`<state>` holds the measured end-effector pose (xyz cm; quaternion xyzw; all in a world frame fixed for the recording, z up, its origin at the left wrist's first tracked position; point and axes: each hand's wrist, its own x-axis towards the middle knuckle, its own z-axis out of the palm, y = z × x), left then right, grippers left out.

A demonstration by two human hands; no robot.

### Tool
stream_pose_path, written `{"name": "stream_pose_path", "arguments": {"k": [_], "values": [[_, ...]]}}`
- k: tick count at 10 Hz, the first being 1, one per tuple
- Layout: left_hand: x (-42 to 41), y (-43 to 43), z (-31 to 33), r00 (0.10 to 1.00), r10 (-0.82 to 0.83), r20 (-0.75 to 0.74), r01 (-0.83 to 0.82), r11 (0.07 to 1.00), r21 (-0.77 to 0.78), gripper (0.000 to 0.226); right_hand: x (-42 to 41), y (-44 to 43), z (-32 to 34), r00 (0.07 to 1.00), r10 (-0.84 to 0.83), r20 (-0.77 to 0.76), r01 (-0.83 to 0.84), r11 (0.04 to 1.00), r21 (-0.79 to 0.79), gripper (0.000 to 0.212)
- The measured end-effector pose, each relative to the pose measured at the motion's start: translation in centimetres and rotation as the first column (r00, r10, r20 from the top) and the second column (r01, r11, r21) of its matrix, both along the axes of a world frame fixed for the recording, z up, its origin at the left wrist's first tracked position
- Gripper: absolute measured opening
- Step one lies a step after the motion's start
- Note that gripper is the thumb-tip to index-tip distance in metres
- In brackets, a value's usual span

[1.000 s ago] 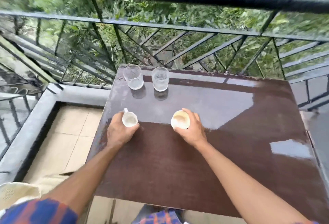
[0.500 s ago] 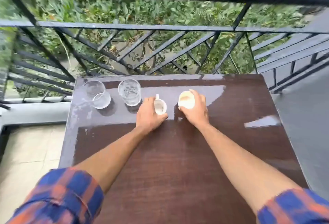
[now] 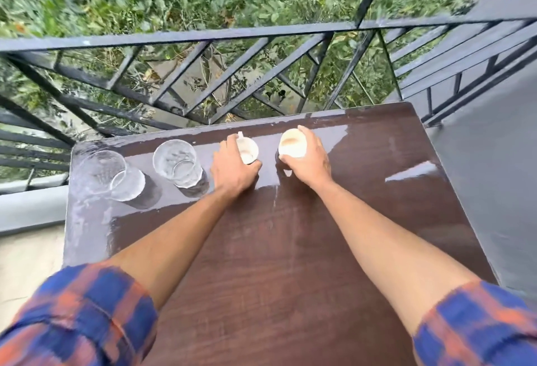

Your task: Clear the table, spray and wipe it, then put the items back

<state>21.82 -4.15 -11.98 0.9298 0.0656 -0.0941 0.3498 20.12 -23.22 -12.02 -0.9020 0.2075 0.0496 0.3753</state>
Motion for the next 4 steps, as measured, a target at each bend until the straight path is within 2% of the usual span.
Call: {"name": "stream_pose_path", "arguments": {"k": [1,2,3,4], "values": [[0.2,0.0,-0.1,1.0,-0.018,0.007,0.018,1.0,0.024,0.075,-0.4,-0.4,-0.5,0.999,0.037,0.008,-0.037,0.999,0.013,0.097],[0.1,0.0,-0.4,1.0,-0.005,-0.018,0.005,1.0,0.009,0.085,-1.5,-1.0,-0.7,0.997,0.056,0.048,-0.058,0.997,0.047,0.111],[-0.8,0.2,0.0,1.0,0.017,0.006,-0.016,0.998,-0.067,0.098,-3.2,-1.2,-0.5,0.999,0.001,0.043,-0.004,0.999,0.052,0.112],[-3.1,1.2,-0.2,0.992,0.087,0.094,-0.072,0.986,-0.15,0.091,-6.2,-1.7,-0.8,1.0,-0.014,0.025,0.014,1.0,-0.017,0.096]]}}
